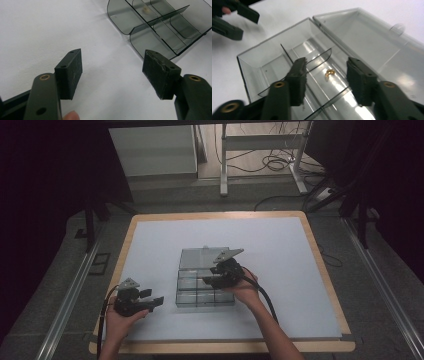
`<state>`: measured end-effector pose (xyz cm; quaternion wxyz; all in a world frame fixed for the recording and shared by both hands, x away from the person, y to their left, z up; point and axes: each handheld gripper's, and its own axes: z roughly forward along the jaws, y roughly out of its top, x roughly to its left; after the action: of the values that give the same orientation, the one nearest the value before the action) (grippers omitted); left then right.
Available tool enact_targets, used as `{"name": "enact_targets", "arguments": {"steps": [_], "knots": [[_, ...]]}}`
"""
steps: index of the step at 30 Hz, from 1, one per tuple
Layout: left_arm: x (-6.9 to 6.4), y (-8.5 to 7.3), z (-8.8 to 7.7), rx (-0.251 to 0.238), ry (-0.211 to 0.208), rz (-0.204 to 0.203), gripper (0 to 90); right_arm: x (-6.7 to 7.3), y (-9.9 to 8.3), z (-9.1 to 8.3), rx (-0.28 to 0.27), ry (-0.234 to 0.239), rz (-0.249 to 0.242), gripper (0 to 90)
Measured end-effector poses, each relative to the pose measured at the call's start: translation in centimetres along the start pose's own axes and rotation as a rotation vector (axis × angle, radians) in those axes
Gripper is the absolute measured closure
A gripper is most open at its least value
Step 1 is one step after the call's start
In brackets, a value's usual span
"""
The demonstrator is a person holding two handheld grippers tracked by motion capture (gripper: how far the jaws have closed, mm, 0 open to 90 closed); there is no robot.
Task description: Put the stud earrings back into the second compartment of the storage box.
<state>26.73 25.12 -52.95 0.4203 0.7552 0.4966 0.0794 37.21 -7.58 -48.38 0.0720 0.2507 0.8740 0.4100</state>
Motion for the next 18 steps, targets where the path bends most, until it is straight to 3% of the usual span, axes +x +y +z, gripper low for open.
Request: {"name": "enact_targets", "arguments": {"steps": [8,12,18], "knots": [[0.2,0.0,-0.6,-0.051,0.021,-0.001,34.1,-0.8,-0.3,-2.4,-0.072,-0.02,0.027,37.0],[-0.1,0.1,-0.8,-0.073,-0.022,-0.001,34.1,-1.5,-0.5,-3.3,-0.082,-0.055,0.053,34.1],[-0.4,0.1,-0.5,-0.062,-0.034,0.009,34.0,-2.3,-0.6,-4.9,-0.101,-0.094,0.099,32.6]]}}
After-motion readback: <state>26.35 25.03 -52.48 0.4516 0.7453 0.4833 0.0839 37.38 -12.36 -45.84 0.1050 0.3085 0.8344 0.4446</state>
